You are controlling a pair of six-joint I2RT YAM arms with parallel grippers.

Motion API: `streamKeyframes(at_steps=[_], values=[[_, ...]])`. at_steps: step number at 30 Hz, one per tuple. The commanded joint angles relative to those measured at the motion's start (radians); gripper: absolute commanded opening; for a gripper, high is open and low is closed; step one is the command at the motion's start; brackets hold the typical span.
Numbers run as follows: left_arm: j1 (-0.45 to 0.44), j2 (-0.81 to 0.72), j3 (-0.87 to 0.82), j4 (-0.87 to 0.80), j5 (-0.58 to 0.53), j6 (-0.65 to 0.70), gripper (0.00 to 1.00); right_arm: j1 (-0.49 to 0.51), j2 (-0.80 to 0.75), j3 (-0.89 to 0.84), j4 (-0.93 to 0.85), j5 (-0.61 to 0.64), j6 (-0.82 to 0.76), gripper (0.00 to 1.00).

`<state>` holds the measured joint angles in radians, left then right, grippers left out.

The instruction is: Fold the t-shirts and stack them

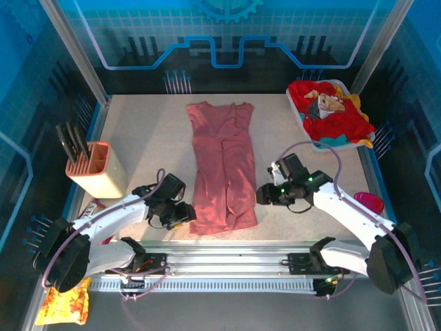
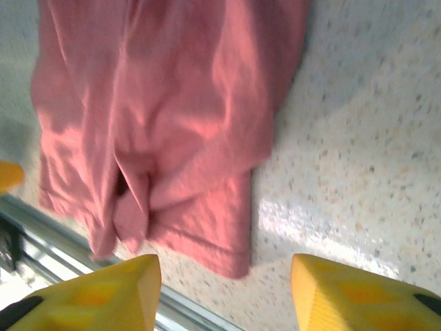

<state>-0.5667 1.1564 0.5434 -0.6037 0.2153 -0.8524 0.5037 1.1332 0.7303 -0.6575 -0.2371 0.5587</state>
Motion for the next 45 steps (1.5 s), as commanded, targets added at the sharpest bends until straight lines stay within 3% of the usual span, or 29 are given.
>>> streamKeyframes(at_steps=[1, 9, 17, 29, 39, 45], values=[[-0.031, -0.011, -0.033, 0.024, 0.021, -0.045, 0.52, 0.046, -0.012, -0.051, 0.009, -0.005, 0.046, 0.43], [-0.059, 0.011, -0.088, 0.119, 0.03, -0.101, 0.51, 0.091, 0.069, -0.146, 0.146, 0.007, 0.035, 0.43], [-0.091, 0.059, -0.083, 0.182, 0.028, -0.125, 0.49, 0.108, 0.139, -0.21, 0.302, -0.042, 0.063, 0.49], [-0.138, 0.132, -0.075, 0.273, 0.027, -0.176, 0.39, 0.153, 0.213, -0.253, 0.434, -0.081, 0.134, 0.43], [-0.141, 0.118, -0.052, 0.245, 0.01, -0.177, 0.36, 0.231, 0.122, -0.181, 0.268, 0.051, 0.165, 0.43], [-0.141, 0.117, -0.059, 0.248, 0.004, -0.177, 0.36, 0.24, 0.146, -0.184, 0.275, 0.044, 0.174, 0.42]])
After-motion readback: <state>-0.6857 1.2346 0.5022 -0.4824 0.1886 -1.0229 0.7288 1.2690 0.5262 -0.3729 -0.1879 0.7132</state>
